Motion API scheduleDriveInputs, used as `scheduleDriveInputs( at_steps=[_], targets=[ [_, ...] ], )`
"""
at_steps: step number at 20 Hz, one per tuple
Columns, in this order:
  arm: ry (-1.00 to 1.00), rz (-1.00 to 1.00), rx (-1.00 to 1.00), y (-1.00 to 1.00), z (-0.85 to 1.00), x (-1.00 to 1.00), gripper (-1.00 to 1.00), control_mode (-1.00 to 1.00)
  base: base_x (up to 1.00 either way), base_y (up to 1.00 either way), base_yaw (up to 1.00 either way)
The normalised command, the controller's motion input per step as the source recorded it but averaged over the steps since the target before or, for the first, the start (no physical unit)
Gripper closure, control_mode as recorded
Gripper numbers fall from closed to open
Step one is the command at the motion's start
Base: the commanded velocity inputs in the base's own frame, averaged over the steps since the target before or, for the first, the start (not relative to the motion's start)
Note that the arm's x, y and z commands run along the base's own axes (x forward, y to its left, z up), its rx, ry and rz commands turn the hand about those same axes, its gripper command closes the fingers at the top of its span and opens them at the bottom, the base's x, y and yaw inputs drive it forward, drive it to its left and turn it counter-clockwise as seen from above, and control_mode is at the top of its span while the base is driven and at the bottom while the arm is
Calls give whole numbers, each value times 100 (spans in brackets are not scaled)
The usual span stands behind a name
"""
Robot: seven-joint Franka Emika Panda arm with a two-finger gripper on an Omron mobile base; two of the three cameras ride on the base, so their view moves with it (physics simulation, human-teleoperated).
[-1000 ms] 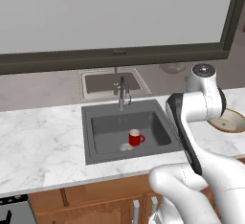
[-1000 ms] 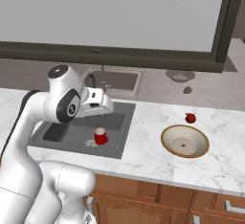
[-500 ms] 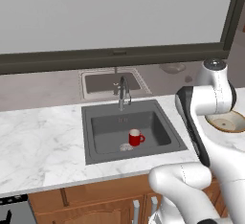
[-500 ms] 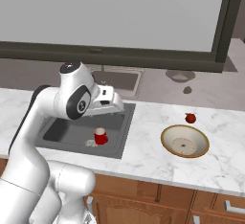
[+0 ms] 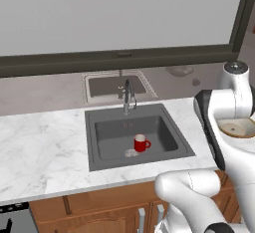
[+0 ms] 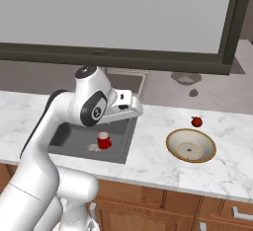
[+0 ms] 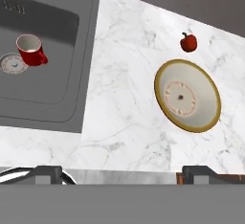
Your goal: Pick the mug and place it in the sink. Pick the bowl and place it in the open cabinet and then close the cabinet.
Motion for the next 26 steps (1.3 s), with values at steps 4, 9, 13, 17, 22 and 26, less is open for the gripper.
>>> scheduleDriveInputs(
  at_steps=[4, 9, 13, 17, 22, 26],
  targets=[
    [0, 0, -12, -37, -12, -11, -100, -100, 0, 0, 0],
    [0, 0, -13, -30, -16, -8, -100, -100, 0, 0, 0],
    [0, 0, -11, -24, -16, -1, -100, -100, 0, 0, 0],
    [0, 0, -1, -21, -6, 0, -100, -100, 0, 0, 0],
    [2, 0, 1, -19, 0, 0, -100, -100, 0, 0, 0],
    [12, 1, 8, -15, 0, 0, -100, -100, 0, 0, 0]
  ],
)
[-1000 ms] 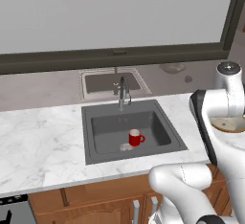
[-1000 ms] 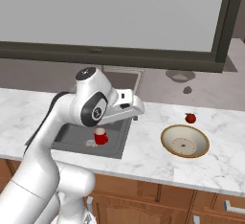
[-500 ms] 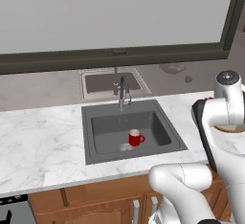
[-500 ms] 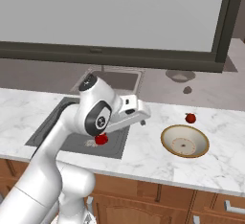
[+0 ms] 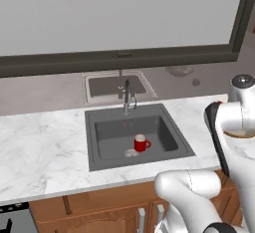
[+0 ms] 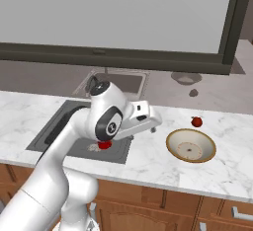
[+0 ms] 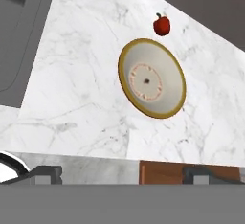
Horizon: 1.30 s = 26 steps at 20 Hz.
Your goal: Pick the mug and place it in the sink. Pick the bowl and place it in the open cabinet and then close the cabinet.
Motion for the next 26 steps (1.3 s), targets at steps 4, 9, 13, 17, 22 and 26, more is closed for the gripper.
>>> scheduleDriveInputs(
  at_steps=[4, 9, 13, 17, 22, 26],
  targets=[
    [11, 4, 7, -13, 0, 0, -100, -100, 0, 0, 0],
    [13, 9, 6, -14, -4, 0, -100, -100, 0, 0, 0],
    [10, 11, 2, -10, -6, 3, -100, -100, 0, 0, 0],
    [1, 12, 0, -5, -8, 1, -100, -100, 0, 0, 0],
    [0, 11, 0, -1, -11, 0, -100, -100, 0, 0, 0],
    [-1, 10, 0, 0, -16, 0, -100, -100, 0, 0, 0]
  ],
)
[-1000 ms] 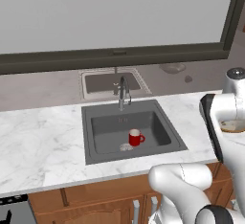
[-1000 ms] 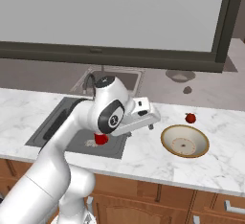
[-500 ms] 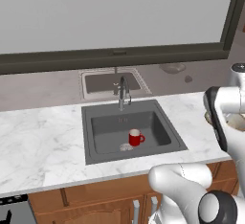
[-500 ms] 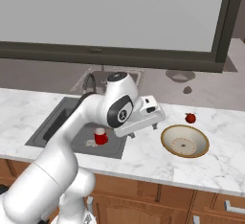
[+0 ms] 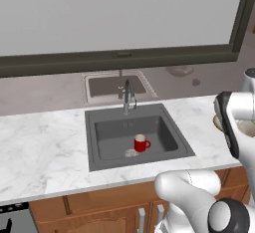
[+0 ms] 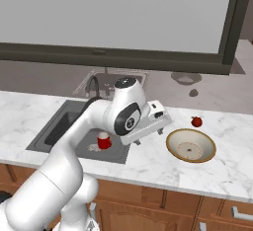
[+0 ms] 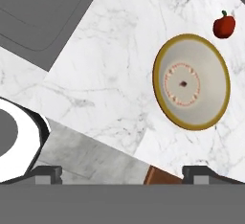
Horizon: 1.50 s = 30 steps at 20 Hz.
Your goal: Pick the mug and place it in the sink. Pick the bowl and place it in the open cabinet and then close the cabinet.
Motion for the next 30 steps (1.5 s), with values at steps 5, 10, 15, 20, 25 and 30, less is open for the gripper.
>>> scheduleDriveInputs(
  at_steps=[5, 10, 15, 20, 25, 30],
  targets=[
    [-4, 6, 0, 0, -23, 0, -100, -100, 0, 0, 0],
    [-3, -1, -2, 0, -10, 1, -100, -100, 0, 0, 0],
    [-1, -3, 0, 0, -8, 7, -100, -100, 0, 0, 0],
    [0, -3, 0, 0, -6, 21, -100, -100, 0, 0, 0],
    [0, 0, 0, 0, -5, 30, -100, -100, 0, 0, 0],
    [0, 0, 0, 0, -8, 33, -100, -100, 0, 0, 0]
  ],
)
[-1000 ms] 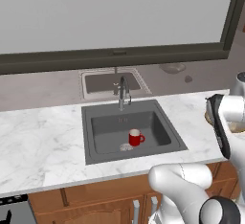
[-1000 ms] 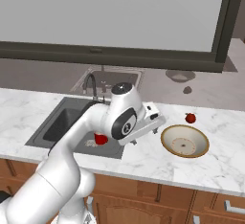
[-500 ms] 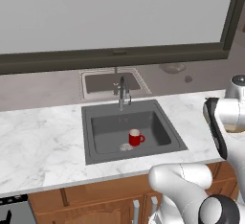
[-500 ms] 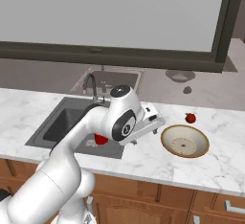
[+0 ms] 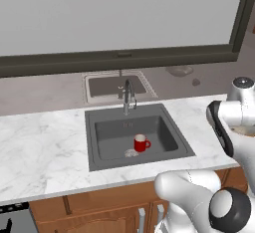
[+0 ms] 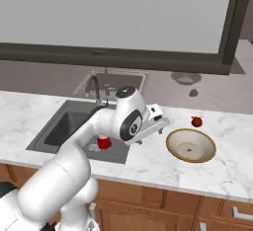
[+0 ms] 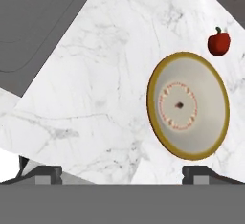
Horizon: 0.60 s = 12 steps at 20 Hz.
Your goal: Pick the mug and place it in the sink. Pick the bowl and place it in the open cabinet and then close the cabinet.
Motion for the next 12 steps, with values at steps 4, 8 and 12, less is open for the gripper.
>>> scheduleDriveInputs(
  at_steps=[4, 8, 12],
  targets=[
    [0, 0, 0, -1, -10, 21, -100, -100, 0, 0, 0],
    [0, 0, 0, -3, -17, 16, -100, -100, 0, 0, 0],
    [0, 0, 0, -3, -21, 13, -100, -100, 0, 0, 0]
  ],
)
